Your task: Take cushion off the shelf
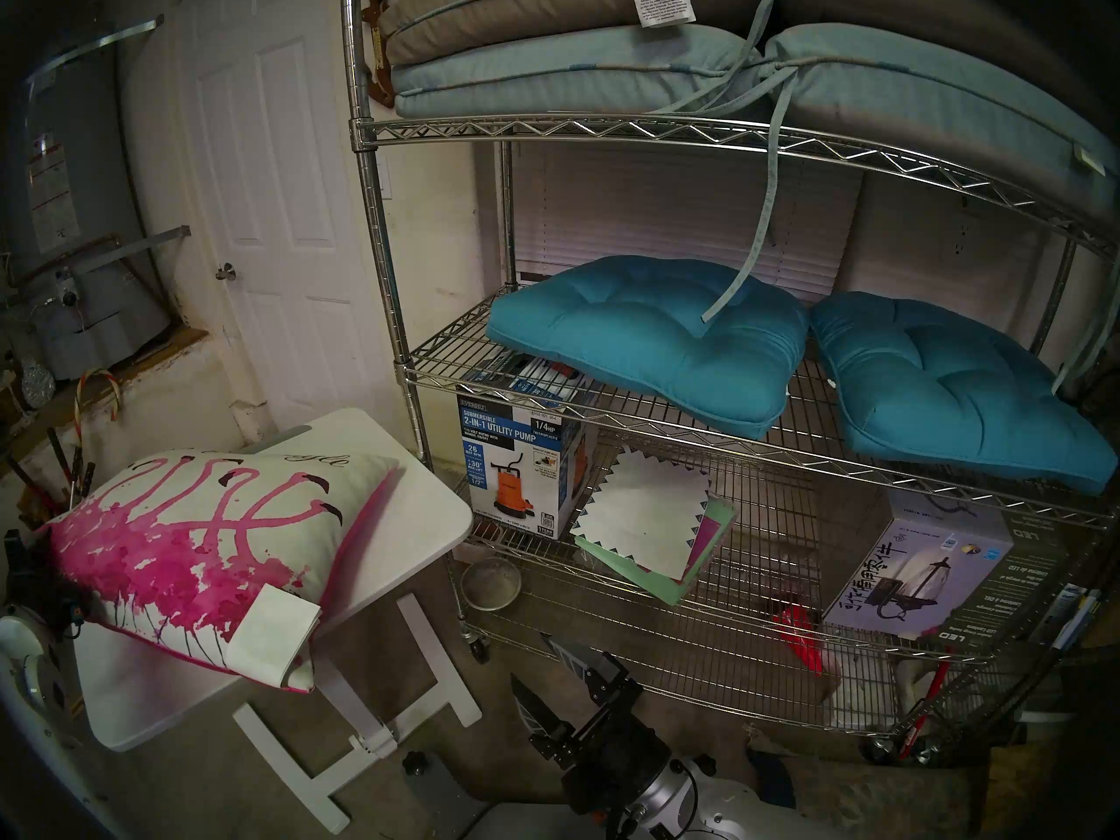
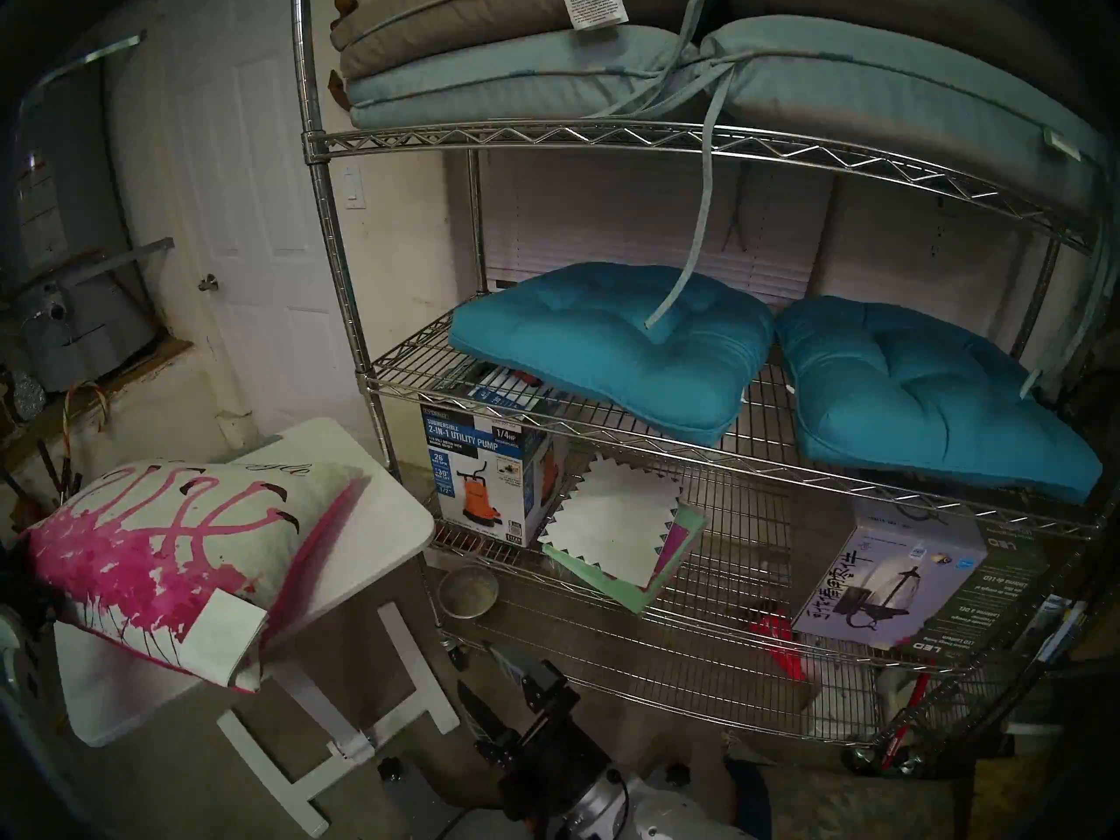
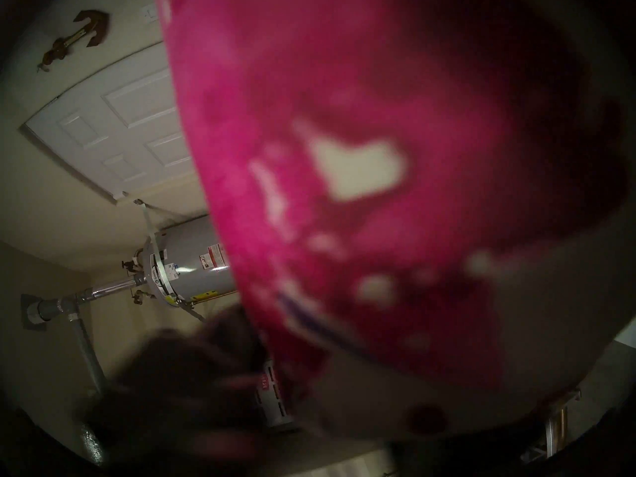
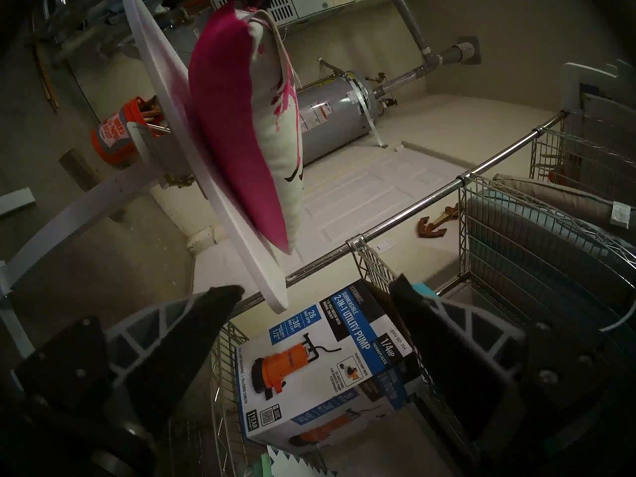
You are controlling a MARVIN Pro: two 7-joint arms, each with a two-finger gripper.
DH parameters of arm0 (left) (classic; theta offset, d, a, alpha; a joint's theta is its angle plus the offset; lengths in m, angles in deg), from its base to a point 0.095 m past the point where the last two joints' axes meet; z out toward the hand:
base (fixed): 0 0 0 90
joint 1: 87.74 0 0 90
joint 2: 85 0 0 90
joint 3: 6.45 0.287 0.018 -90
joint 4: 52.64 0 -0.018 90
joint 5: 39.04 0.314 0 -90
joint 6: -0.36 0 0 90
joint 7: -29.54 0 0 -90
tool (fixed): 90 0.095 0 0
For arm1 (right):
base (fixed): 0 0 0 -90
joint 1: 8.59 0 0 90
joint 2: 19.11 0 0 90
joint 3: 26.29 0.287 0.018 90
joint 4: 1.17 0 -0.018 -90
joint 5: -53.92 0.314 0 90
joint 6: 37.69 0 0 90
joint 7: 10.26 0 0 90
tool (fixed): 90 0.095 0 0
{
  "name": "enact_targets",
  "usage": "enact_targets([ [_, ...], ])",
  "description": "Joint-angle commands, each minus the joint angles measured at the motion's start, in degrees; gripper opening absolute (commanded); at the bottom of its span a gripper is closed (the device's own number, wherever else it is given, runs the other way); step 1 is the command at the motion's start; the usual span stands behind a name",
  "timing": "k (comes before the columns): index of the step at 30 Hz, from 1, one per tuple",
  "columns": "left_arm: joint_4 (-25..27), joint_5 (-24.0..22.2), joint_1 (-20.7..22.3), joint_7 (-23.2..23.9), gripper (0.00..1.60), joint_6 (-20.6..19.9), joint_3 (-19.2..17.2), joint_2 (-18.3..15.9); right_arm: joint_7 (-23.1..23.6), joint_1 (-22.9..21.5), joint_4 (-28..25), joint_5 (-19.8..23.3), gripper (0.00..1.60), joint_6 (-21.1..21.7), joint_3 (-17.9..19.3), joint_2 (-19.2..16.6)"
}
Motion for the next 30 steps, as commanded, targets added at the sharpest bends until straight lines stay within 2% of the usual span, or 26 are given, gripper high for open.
enact_targets([
  [1, 1.0, -0.6, 1.3, 1.8, 1.6, -0.5, -0.1, -1.2, -0.5, -0.6, -1.0, -0.1, 1.6, 0.6, -0.3, 0.7],
  [13, 1.5, -0.7, 2.5, 7.7, 1.6, -2.0, 0.0, 0.8, -1.0, -1.4, -0.9, 0.1, 1.6, 1.5, -1.3, 0.4],
  [24, 4.3, -0.6, 4.2, 18.2, 1.6, -6.4, 0.1, 4.5, -1.5, -1.9, -0.9, 0.4, 1.6, 2.5, -1.9, 0.1],
  [30, 7.9, -0.3, 3.4, 22.0, 1.6, -7.9, 1.3, 7.2, -1.8, -2.2, -0.4, 0.7, 1.6, 2.7, -2.3, 0.0],
])
